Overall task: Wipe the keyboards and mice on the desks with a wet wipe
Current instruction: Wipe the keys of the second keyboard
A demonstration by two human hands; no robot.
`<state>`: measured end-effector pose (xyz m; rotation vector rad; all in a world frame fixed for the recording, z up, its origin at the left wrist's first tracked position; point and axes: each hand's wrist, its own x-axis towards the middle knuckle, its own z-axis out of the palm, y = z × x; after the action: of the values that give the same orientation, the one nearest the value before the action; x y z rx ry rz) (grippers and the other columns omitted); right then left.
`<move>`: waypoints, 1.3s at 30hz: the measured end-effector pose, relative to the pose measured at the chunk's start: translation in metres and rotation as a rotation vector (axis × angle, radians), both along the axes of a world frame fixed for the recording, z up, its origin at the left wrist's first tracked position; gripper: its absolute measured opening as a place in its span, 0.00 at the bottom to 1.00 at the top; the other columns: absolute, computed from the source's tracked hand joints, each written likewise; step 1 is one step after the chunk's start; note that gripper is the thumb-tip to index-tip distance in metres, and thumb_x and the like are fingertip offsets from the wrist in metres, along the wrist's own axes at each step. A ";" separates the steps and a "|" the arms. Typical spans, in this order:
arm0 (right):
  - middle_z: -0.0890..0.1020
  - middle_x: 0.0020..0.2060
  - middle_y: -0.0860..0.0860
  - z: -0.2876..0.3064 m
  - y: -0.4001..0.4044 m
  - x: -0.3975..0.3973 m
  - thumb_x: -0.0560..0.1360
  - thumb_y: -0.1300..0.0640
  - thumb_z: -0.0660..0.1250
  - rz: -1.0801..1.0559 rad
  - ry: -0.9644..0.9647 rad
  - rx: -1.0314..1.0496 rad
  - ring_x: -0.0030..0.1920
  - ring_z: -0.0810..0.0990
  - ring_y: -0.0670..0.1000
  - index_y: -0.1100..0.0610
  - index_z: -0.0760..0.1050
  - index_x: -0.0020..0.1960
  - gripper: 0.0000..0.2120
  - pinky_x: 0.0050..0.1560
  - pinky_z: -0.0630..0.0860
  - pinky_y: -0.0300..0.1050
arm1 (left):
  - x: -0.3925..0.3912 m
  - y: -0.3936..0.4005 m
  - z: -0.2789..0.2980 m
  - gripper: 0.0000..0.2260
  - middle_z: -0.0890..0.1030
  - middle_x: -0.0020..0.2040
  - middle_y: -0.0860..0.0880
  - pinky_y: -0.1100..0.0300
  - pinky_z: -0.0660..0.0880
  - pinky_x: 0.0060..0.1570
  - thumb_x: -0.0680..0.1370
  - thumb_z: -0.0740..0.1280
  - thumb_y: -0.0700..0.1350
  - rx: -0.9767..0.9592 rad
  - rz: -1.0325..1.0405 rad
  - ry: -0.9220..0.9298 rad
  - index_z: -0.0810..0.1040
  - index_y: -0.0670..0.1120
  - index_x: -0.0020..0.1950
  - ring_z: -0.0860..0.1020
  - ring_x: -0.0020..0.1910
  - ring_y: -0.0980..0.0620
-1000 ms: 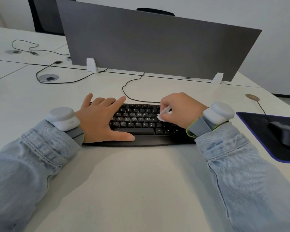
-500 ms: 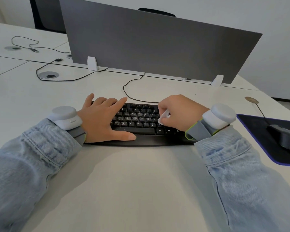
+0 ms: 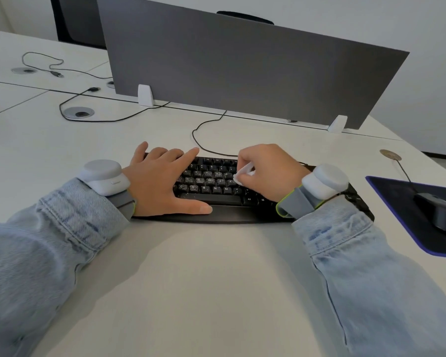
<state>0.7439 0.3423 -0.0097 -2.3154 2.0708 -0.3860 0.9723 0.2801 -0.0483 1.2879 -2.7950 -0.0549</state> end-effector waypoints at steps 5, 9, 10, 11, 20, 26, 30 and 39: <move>0.78 0.43 0.49 0.002 -0.006 0.000 0.75 0.60 0.63 -0.043 0.055 -0.058 0.45 0.74 0.50 0.57 0.78 0.44 0.05 0.38 0.65 0.41 | 0.000 -0.001 -0.001 0.58 0.61 0.78 0.55 0.39 0.41 0.78 0.57 0.43 0.86 -0.003 0.001 0.006 0.43 0.56 0.82 0.57 0.78 0.48; 0.76 0.41 0.47 0.012 0.002 -0.003 0.75 0.59 0.64 -0.039 0.074 -0.080 0.43 0.73 0.49 0.55 0.76 0.43 0.04 0.33 0.62 0.33 | 0.000 0.000 0.001 0.58 0.60 0.78 0.55 0.39 0.41 0.78 0.58 0.44 0.85 0.003 0.003 0.002 0.42 0.56 0.82 0.56 0.78 0.48; 0.76 0.40 0.46 0.012 0.002 0.000 0.75 0.58 0.64 -0.031 0.044 -0.121 0.43 0.73 0.49 0.53 0.76 0.42 0.04 0.34 0.62 0.33 | 0.000 0.000 0.000 0.58 0.61 0.78 0.55 0.39 0.41 0.78 0.58 0.44 0.85 0.003 0.002 0.001 0.42 0.56 0.82 0.57 0.78 0.48; 0.77 0.40 0.46 0.011 0.002 0.005 0.75 0.57 0.64 -0.019 0.013 -0.148 0.43 0.74 0.48 0.53 0.75 0.42 0.04 0.34 0.63 0.34 | 0.000 0.000 0.000 0.58 0.61 0.78 0.55 0.39 0.41 0.78 0.58 0.44 0.85 0.002 0.001 0.002 0.43 0.56 0.82 0.57 0.78 0.48; 0.78 0.43 0.48 0.004 -0.004 -0.001 0.76 0.59 0.63 -0.073 0.038 -0.112 0.45 0.74 0.50 0.55 0.77 0.44 0.05 0.39 0.65 0.41 | 0.001 0.000 -0.002 0.58 0.62 0.77 0.56 0.39 0.42 0.78 0.58 0.44 0.85 -0.011 0.000 0.015 0.44 0.56 0.82 0.58 0.77 0.48; 0.77 0.43 0.46 -0.005 -0.006 0.001 0.76 0.57 0.64 -0.006 0.024 -0.034 0.45 0.74 0.49 0.52 0.77 0.47 0.04 0.42 0.66 0.40 | 0.000 0.001 -0.001 0.58 0.62 0.78 0.55 0.40 0.42 0.78 0.57 0.44 0.85 -0.008 0.004 0.015 0.44 0.56 0.82 0.58 0.77 0.48; 0.78 0.42 0.46 -0.002 -0.007 -0.008 0.75 0.55 0.65 -0.060 0.011 -0.117 0.46 0.76 0.50 0.51 0.78 0.45 0.03 0.42 0.68 0.41 | 0.000 0.001 -0.001 0.58 0.62 0.78 0.55 0.40 0.42 0.78 0.58 0.44 0.85 -0.007 0.004 0.017 0.44 0.56 0.82 0.58 0.77 0.48; 0.79 0.43 0.45 -0.006 -0.007 0.008 0.76 0.53 0.66 0.074 -0.023 -0.070 0.47 0.75 0.48 0.47 0.80 0.50 0.06 0.44 0.67 0.40 | 0.001 0.000 0.001 0.58 0.61 0.78 0.55 0.40 0.41 0.78 0.58 0.44 0.85 0.014 0.000 0.020 0.43 0.56 0.82 0.57 0.78 0.48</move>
<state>0.7522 0.3357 -0.0153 -2.4059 1.9857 -0.4885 0.9735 0.2804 -0.0477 1.2836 -2.7830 -0.0871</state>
